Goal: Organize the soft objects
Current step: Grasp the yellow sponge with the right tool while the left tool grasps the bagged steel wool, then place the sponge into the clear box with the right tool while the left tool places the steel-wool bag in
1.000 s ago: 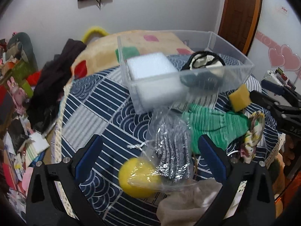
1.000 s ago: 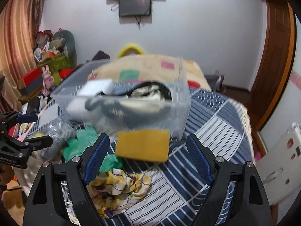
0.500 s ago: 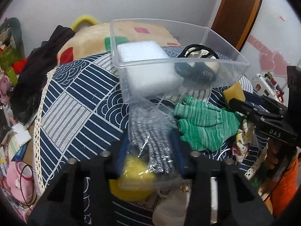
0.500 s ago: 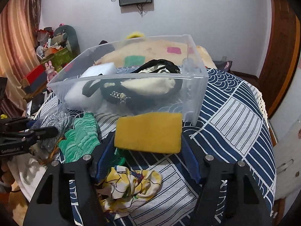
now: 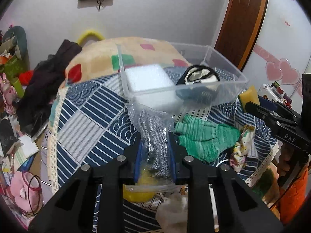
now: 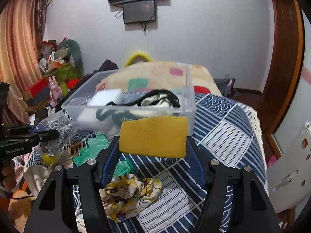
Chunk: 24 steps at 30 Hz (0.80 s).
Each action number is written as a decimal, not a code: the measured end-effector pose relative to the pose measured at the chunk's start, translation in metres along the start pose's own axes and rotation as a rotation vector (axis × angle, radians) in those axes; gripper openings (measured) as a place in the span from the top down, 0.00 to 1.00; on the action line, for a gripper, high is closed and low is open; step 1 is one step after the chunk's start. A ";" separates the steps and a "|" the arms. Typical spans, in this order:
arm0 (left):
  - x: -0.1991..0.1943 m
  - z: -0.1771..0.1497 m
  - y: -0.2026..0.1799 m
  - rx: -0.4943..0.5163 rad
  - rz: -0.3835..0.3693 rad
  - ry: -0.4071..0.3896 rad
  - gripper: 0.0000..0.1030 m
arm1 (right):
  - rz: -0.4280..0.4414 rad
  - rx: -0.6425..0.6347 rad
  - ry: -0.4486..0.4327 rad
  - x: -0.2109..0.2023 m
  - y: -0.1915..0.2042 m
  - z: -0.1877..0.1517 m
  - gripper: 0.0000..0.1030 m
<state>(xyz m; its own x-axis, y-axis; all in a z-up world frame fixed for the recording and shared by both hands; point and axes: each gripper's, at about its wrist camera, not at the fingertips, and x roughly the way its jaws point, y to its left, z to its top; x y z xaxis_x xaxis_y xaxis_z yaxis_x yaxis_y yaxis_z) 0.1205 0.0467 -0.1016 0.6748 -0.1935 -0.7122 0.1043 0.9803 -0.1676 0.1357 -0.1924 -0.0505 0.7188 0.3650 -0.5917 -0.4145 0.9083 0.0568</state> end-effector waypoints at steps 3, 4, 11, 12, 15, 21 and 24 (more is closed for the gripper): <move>-0.012 0.004 -0.003 0.010 0.009 -0.033 0.78 | -0.003 -0.002 -0.030 -0.007 0.003 0.007 0.40; -0.015 0.006 -0.004 0.013 0.013 -0.043 0.78 | -0.003 -0.003 -0.040 -0.009 0.004 0.010 0.40; -0.040 0.024 -0.012 0.050 0.049 -0.125 0.78 | -0.020 -0.017 -0.092 -0.019 0.004 0.027 0.40; -0.042 0.026 -0.012 0.052 0.053 -0.133 0.78 | -0.022 -0.018 -0.102 -0.019 0.004 0.031 0.40; -0.044 0.039 -0.012 0.047 0.054 -0.155 0.78 | -0.030 -0.024 -0.124 -0.020 0.004 0.039 0.40; -0.043 0.063 -0.016 0.048 0.070 -0.203 0.77 | -0.025 -0.012 -0.143 -0.010 0.003 0.053 0.40; -0.034 0.074 -0.016 0.052 0.038 -0.204 0.77 | -0.012 0.002 -0.121 0.005 0.002 0.057 0.40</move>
<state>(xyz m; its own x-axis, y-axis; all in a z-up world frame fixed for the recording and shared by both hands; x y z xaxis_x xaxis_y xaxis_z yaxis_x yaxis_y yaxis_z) 0.1493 0.0402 -0.0242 0.8125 -0.1501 -0.5633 0.1100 0.9884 -0.1047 0.1703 -0.1771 -0.0074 0.7857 0.3761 -0.4911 -0.4045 0.9130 0.0521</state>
